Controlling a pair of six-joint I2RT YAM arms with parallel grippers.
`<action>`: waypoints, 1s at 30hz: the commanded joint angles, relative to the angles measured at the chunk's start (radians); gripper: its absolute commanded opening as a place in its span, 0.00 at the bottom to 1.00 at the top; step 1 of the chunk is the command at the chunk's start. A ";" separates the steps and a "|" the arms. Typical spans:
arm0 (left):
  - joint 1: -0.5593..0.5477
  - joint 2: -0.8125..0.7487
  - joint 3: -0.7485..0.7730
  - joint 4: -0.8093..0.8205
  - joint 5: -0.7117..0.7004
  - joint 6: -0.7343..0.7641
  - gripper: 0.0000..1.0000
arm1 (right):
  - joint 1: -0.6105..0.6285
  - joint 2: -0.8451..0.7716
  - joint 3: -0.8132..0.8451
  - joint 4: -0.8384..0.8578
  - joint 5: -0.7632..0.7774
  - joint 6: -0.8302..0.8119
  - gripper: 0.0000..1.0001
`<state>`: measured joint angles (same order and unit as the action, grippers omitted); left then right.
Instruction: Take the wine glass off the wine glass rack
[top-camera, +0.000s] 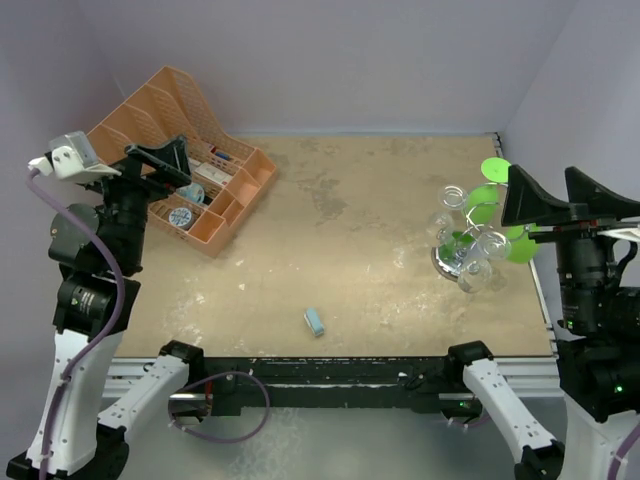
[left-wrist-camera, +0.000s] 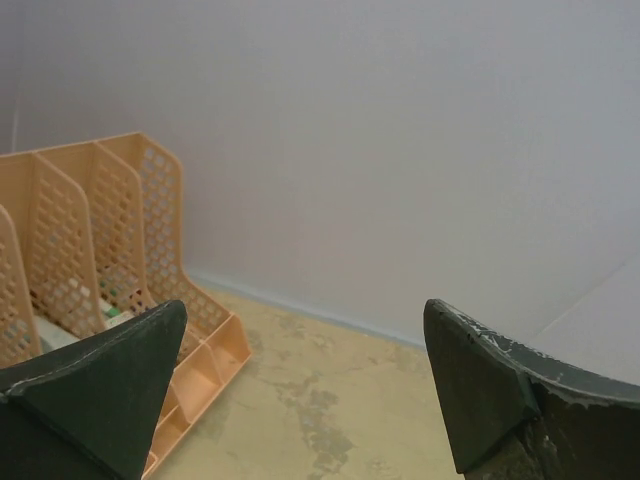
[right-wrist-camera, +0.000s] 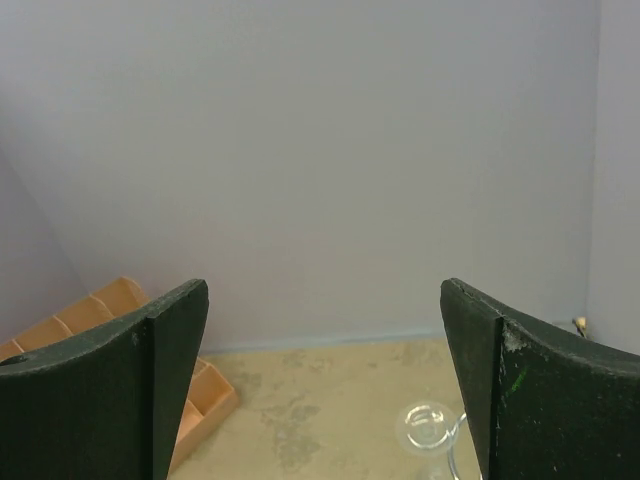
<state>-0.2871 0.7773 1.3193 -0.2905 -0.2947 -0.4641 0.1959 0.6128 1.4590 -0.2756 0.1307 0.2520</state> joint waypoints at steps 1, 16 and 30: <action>0.052 -0.026 -0.094 0.097 -0.024 -0.030 0.99 | -0.009 -0.016 -0.026 -0.057 0.082 0.058 1.00; 0.085 -0.086 -0.313 0.215 -0.087 -0.049 0.99 | -0.022 -0.028 -0.128 -0.094 0.030 -0.103 1.00; 0.003 -0.010 -0.314 0.280 0.015 -0.008 0.98 | 0.024 -0.004 -0.171 -0.087 -0.123 -0.337 1.00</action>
<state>-0.2584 0.7429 0.9955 -0.0662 -0.3111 -0.4927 0.1871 0.6022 1.2980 -0.4065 0.0597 0.0044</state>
